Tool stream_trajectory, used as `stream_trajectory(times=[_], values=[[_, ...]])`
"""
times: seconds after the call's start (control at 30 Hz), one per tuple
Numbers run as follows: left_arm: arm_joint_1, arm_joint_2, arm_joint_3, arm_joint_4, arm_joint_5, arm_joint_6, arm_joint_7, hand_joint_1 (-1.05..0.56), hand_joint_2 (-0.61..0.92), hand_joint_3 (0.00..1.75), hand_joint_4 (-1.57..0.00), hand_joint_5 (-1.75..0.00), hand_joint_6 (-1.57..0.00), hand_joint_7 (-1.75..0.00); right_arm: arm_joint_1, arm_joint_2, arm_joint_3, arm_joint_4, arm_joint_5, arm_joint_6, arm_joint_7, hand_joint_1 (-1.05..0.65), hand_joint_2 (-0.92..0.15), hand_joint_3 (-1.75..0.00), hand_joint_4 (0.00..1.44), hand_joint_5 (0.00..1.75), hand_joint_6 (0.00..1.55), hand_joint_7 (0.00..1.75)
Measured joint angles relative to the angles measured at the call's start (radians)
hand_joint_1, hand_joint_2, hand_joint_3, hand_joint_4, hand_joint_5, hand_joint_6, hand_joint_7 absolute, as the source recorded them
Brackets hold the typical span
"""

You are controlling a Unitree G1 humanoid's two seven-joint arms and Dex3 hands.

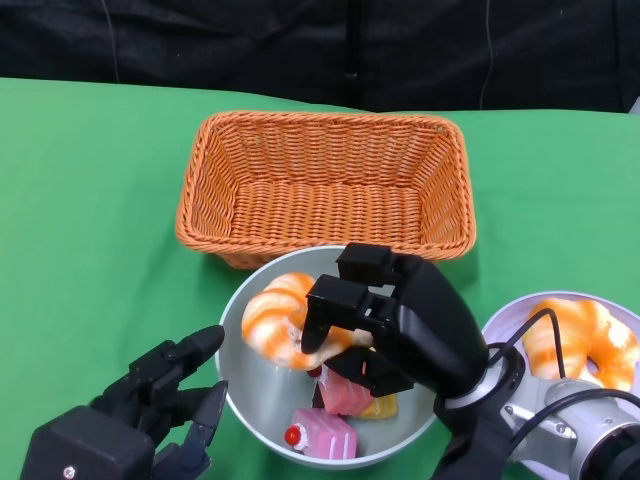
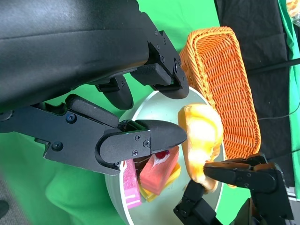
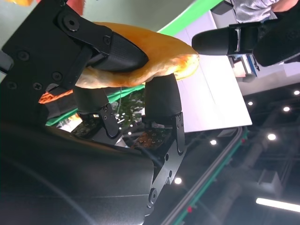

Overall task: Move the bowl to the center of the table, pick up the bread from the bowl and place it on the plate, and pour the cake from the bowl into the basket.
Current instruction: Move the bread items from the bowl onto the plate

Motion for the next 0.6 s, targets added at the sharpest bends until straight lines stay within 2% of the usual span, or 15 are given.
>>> stream_trajectory(times=[0.27,0.33,0.6], values=[[-0.001,0.001,0.001,0.0,0.0,0.0,0.0,-0.6,0.92,0.58,-0.27,-0.96,-0.53,-0.21,0.011,-0.039,-0.048,-0.117,0.035,-0.059,0.004,-0.23,-0.24,-1.6,1.01,1.75,0.78,1.75],[-0.002,0.001,0.001,0.0,-0.001,0.0,0.0,-0.6,0.92,0.58,-0.27,-0.95,-0.53,-0.21,0.029,-0.05,-0.061,-0.152,0.05,-0.073,0.025,-0.22,-0.17,-1.68,1.0,1.75,0.81,1.68],[-0.008,0.001,0.006,0.009,-0.024,0.0,-0.001,-0.59,0.92,0.57,-0.27,-0.96,-0.53,-0.22,0.101,-0.076,-0.162,-0.33,0.15,-0.112,0.153,-0.25,-0.09,-1.74,0.99,1.75,0.85,1.63]])
